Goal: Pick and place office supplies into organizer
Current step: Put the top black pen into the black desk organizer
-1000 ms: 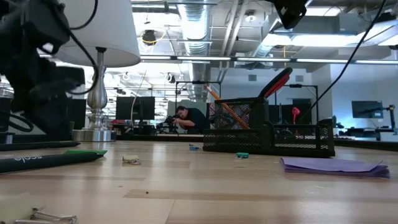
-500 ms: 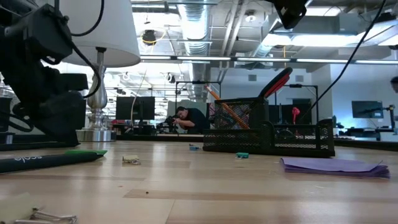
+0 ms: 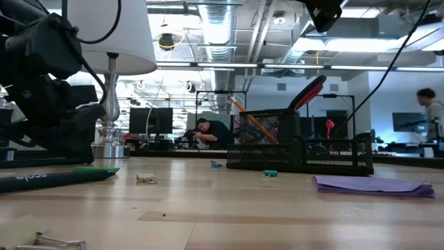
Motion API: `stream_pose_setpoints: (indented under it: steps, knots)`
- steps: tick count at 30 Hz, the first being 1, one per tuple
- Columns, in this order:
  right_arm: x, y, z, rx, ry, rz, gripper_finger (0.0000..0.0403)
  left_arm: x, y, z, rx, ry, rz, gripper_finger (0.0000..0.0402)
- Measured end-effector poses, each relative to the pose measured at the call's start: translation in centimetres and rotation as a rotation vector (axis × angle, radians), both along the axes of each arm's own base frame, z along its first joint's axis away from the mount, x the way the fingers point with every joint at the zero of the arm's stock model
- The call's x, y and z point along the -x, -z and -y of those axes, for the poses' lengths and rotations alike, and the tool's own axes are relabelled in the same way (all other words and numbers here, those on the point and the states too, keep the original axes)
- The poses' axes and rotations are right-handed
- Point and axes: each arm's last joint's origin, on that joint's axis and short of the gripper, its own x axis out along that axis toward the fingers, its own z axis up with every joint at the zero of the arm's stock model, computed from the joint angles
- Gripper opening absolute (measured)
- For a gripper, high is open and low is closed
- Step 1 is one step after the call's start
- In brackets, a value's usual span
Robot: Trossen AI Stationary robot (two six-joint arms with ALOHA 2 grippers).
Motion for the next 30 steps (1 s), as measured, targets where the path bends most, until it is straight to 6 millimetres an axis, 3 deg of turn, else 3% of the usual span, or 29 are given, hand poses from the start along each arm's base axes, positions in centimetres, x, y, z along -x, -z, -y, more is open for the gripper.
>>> stream_pose_setpoints:
  steps: [7,14,30]
  knots:
    - [0.0,0.0,0.0,0.0,0.0,0.0,0.0134,0.1,0.1,0.3,0.013,0.003,0.007,0.0115]
    - [0.0,0.0,0.0,0.0,0.0,0.0,0.0134,0.0,0.0,0.4,-0.008,0.062,-0.012,0.0018]
    - [0.0,0.0,0.0,0.0,0.0,0.0,0.0134,-2.4,-0.8,1.1,-0.083,0.194,0.191,0.0003]
